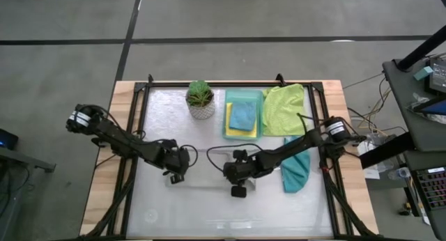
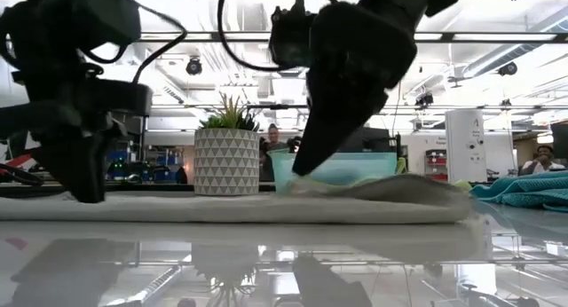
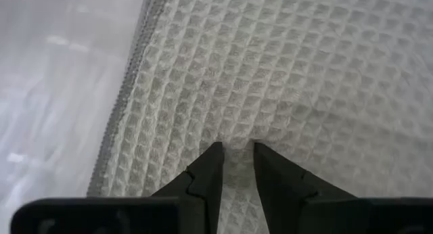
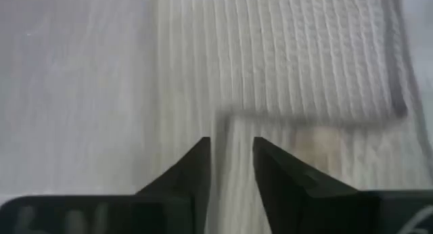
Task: Fold microfiber towels
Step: Fold the gray microfiber cloth
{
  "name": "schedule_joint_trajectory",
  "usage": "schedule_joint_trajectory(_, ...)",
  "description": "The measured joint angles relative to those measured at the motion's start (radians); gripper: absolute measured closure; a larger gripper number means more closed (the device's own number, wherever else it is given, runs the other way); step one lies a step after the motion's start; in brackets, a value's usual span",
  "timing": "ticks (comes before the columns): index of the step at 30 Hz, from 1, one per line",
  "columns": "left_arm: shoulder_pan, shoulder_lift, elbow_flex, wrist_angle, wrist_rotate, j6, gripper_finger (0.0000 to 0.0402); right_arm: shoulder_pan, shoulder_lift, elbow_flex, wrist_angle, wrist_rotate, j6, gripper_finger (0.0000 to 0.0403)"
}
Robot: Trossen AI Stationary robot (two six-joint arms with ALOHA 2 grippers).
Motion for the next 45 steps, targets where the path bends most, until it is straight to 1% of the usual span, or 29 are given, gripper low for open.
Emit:
schedule_joint_trajectory(5,0.001,0.000,0.004,-0.033,0.000,-0.010,0.0330,0.000,-0.033,0.000,-0.006,0.003,0.002,0.0268)
schedule_joint_trajectory(8,0.001,0.003,0.016,-0.047,-0.004,-0.009,0.0330,0.000,-0.031,-0.004,0.033,0.057,-0.008,0.0258)
schedule_joint_trajectory(10,0.001,0.004,0.023,-0.049,-0.009,-0.004,0.0330,0.000,-0.015,-0.006,0.078,0.089,-0.023,0.0258)
schedule_joint_trajectory(15,0.001,0.004,0.022,-0.049,-0.014,-0.004,0.0330,0.000,0.047,-0.010,0.144,0.092,-0.050,0.0267)
schedule_joint_trajectory(18,0.000,0.004,0.019,-0.047,-0.017,-0.005,0.0330,0.000,0.079,-0.010,0.146,0.095,-0.059,0.0273)
schedule_joint_trajectory(24,0.000,0.004,0.019,-0.047,-0.018,-0.006,0.0330,0.000,0.091,-0.011,0.141,0.161,-0.062,0.0277)
schedule_joint_trajectory(26,0.000,0.004,0.019,-0.046,-0.018,-0.006,0.0330,0.000,0.090,-0.011,0.139,0.161,-0.062,0.0286)
schedule_joint_trajectory(28,0.000,0.004,0.019,-0.046,-0.018,-0.006,0.0330,0.000,0.090,-0.011,0.134,0.161,-0.063,0.0304)
schedule_joint_trajectory(33,0.000,0.004,0.019,-0.046,-0.019,-0.007,0.0330,0.000,0.090,-0.011,0.117,0.161,-0.065,0.0378)
schedule_joint_trajectory(34,0.000,0.004,0.019,-0.046,-0.019,-0.007,0.0330,0.000,0.090,-0.011,0.114,0.161,-0.066,0.0386)
schedule_joint_trajectory(38,0.000,0.004,0.018,-0.045,-0.019,-0.007,0.0330,0.000,0.069,-0.011,0.042,0.180,-0.064,0.0392)
schedule_joint_trajectory(42,0.000,0.004,0.015,-0.042,-0.020,-0.009,0.0330,0.000,0.026,-0.011,-0.083,0.277,-0.041,0.0394)
schedule_joint_trajectory(45,0.000,0.004,0.013,-0.042,-0.020,-0.013,0.0330,0.000,0.007,-0.011,-0.185,0.331,-0.001,0.0394)
